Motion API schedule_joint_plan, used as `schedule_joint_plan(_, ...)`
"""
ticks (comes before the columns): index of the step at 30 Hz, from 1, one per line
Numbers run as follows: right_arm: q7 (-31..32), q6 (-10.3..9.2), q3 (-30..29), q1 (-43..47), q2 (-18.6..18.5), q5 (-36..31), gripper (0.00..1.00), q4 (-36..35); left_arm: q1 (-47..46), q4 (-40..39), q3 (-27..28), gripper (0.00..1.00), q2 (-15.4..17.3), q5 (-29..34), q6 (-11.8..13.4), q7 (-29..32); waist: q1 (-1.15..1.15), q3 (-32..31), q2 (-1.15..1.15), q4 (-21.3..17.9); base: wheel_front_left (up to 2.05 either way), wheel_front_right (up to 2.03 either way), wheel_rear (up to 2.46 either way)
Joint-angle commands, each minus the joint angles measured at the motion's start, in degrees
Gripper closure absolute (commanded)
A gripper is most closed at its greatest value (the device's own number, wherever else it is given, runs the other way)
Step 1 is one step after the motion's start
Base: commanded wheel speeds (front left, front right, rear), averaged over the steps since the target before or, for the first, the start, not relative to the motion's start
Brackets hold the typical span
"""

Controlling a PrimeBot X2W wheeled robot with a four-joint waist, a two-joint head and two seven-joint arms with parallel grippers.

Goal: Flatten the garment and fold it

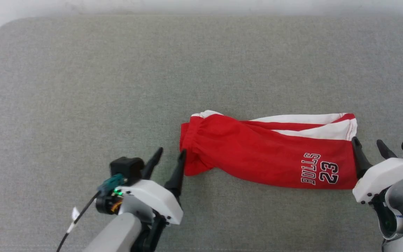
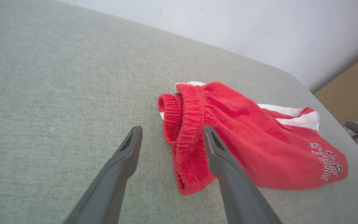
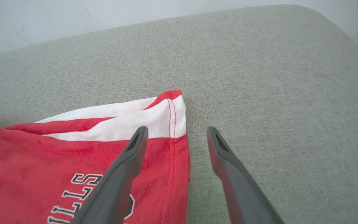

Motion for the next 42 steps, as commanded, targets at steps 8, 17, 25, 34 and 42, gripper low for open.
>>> schedule_joint_plan(8,-4.46,-0.10,-1.42,0.54,0.11,-1.49,0.00,1.91,1.44,-5.32,6.04,0.00,2.78,8.97,1.74,-6.60,0.00,-1.36,0.00,1.69,0.00,0.00,0.00)
schedule_joint_plan(17,-2.68,-0.10,-1.98,-3.52,-0.37,-1.85,0.00,8.49,3.89,-12.32,21.78,0.00,-3.91,22.48,-4.19,-6.67,0.00,0.12,0.00,2.62,0.00,0.00,0.00)
schedule_joint_plan(25,6.36,-0.10,-3.10,-8.49,-0.85,-1.95,0.00,16.37,3.86,-10.07,31.34,0.00,-8.80,28.36,-9.36,-6.68,0.00,0.34,0.00,2.46,0.00,0.00,0.00)
schedule_joint_plan(34,16.04,-0.10,-3.51,-9.07,-0.45,-0.77,1.00,17.79,5.18,-7.83,35.41,0.00,-11.41,31.81,-13.30,-6.68,0.00,-0.67,0.00,3.04,0.00,0.00,0.00)
schedule_joint_plan(42,12.66,-0.10,-7.22,-7.96,-2.80,-4.70,1.00,12.89,5.72,-6.53,36.44,0.00,-12.21,33.19,-14.48,-6.68,0.00,-1.45,0.00,3.00,0.00,0.00,0.00)
